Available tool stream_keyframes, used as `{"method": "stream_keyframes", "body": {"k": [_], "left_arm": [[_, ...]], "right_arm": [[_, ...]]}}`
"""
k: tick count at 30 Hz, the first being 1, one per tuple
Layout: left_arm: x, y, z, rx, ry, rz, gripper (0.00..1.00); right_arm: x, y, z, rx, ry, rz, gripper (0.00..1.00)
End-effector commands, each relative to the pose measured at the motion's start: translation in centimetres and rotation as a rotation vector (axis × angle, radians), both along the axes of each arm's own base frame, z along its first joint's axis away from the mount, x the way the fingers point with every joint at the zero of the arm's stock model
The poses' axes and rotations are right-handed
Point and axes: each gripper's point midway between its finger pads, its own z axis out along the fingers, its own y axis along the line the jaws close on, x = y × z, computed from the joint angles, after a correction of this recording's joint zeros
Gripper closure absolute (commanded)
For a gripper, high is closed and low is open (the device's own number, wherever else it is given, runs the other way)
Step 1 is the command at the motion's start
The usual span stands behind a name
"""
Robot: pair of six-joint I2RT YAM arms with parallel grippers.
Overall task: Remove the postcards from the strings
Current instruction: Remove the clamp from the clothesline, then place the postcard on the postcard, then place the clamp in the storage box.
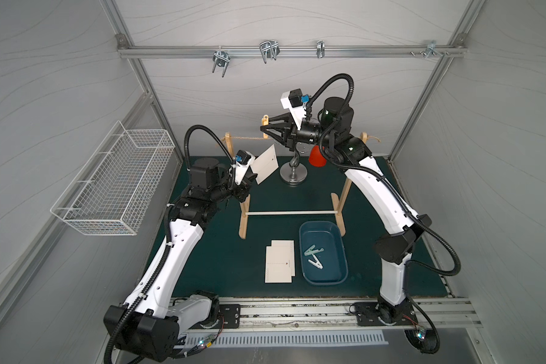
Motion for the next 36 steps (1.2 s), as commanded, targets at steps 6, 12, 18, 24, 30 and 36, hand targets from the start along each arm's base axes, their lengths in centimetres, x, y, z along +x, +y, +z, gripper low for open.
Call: {"method": "stream_keyframes", "body": {"k": [6,12,18,24,30,36], "left_arm": [[-2.0,0.4,1.4,-0.091,0.011,0.028,1.0],[-4.1,0.1,0.4,-0.192,0.141,0.031,1.0],[-6.3,-0.1,-0.7,-0.279,0.256,0.033,1.0],[-8.3,0.1,-2.1,-0.323,0.361,0.057,1.0],[-10.6,-0.6,-4.4,-0.391,0.518,0.053,1.0],[-13.3,-2.2,-8.6,-0.407,0.694,0.044,1.0]], "right_arm": [[-5.5,-5.2,3.6,0.024,-0.086,-0.06,1.0],[-9.1,-9.4,1.1,-0.007,-0.041,-0.131,1.0],[-11.3,-12.6,-4.5,-0.096,0.077,-0.197,1.0],[-13.0,-14.4,-10.4,-0.165,0.235,-0.215,1.0],[-14.4,-15.3,-17.3,-0.246,0.427,-0.212,1.0],[-15.9,-15.9,-23.7,-0.313,0.629,-0.196,1.0]]}}
